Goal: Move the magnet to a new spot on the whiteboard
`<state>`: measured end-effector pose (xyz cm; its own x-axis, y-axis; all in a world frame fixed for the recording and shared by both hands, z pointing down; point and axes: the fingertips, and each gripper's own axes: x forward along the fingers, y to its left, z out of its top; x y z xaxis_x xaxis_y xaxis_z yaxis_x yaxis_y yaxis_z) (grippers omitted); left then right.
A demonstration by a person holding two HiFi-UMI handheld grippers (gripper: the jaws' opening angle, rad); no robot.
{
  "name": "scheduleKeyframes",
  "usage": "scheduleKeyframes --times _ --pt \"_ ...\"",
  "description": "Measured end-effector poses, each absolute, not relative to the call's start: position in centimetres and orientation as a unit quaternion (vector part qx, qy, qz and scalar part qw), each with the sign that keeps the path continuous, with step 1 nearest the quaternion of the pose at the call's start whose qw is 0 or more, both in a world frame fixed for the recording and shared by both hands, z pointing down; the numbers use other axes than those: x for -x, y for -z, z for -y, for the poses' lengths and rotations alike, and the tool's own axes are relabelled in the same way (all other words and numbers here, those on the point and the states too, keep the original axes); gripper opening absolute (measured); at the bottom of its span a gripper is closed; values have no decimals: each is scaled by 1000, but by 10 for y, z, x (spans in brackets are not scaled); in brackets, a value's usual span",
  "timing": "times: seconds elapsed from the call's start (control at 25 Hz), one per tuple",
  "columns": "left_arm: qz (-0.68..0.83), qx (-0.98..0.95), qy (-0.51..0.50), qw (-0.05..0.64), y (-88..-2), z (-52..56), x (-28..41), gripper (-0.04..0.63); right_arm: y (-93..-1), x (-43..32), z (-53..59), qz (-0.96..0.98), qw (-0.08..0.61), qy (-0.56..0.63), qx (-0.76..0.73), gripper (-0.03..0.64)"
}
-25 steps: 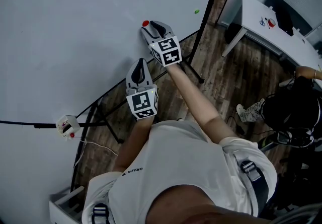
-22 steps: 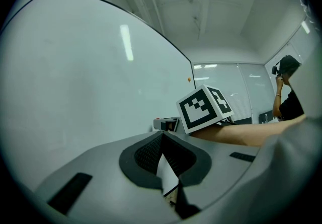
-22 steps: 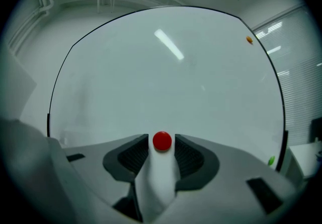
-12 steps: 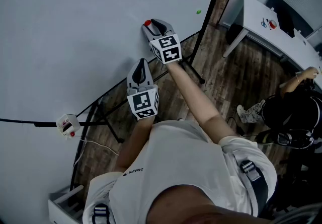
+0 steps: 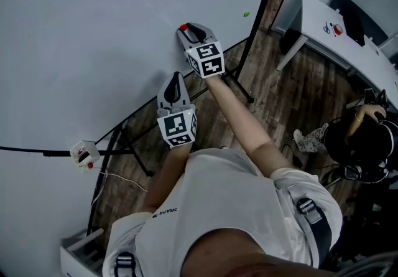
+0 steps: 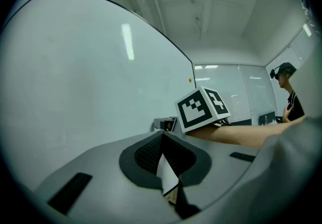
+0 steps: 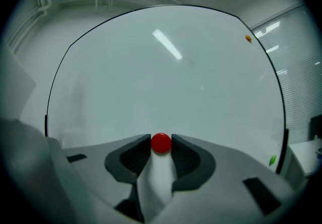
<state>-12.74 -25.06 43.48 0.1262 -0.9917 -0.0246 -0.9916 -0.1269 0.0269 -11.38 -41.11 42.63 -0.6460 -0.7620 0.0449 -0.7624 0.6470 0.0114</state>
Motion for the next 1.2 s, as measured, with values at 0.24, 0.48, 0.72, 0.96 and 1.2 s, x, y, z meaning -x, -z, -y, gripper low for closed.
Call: scheduleKeyframes --times 0.24,0.48,0.72,0.96,1.2 --pt "661 -750 19 1 -435 248 128 2 -428 115 410 907 25 -3 -421 135" --pt "660 -751 22 5 -436 249 128 2 -427 115 413 904 24 -3 -427 133" --pt "661 -750 21 4 -434 247 126 2 -426 113 412 905 21 -2 -426 130" --pt "664 -748 22 1 -433 248 130 2 -427 114 415 905 21 -8 -425 129" --pt "663 -748 22 -1 -432 246 129 2 -428 104 411 900 23 -6 -434 129"
